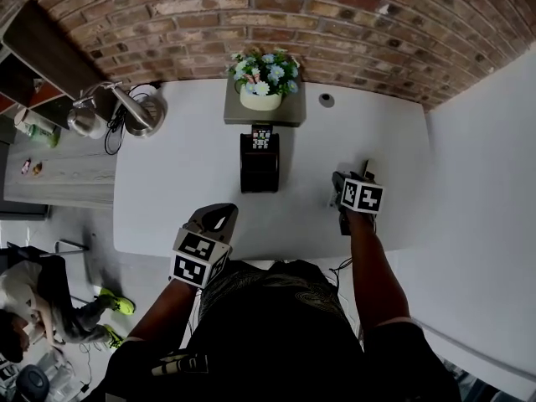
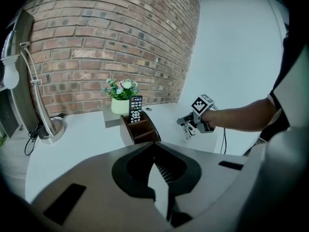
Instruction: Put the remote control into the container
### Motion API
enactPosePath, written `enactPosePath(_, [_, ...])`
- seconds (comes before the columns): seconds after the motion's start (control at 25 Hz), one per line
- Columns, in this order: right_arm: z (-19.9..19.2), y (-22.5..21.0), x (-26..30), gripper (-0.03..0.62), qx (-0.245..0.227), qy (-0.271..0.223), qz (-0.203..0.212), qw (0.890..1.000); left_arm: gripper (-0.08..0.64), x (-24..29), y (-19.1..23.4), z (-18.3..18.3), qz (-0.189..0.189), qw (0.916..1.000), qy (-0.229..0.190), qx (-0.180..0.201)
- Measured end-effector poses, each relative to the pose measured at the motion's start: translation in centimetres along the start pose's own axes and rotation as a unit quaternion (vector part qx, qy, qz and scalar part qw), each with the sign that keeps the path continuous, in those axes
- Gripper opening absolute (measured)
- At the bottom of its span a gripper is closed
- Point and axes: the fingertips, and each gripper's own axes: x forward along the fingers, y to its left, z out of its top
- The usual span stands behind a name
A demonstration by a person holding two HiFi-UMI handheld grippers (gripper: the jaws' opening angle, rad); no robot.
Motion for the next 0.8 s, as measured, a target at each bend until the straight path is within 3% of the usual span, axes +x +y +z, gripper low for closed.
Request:
enactPosePath(0.32, [2.7, 7.1, -6.0, 0.216, -0.002, -0.107, 0.04, 0.993, -0.006, -2.5, 2.4, 0.7, -0.01, 0.9999, -0.011, 0.006])
enactPosePath(0.6, [7.6, 16.0, -9.7, 0.216, -0.022, -0.2, 0.113, 0.973, -0.006, -4.5, 4.5, 0.7, -0.009, 0.9997, -0.022, 0.007])
enactPosePath(0.8, [10.5, 20.9, -9.2, 0.216, -0.06, -0.236, 0.135, 0.96, -0.006, -5.9, 5.9, 0.8, 0.001, 0.9994, -0.035, -0.005])
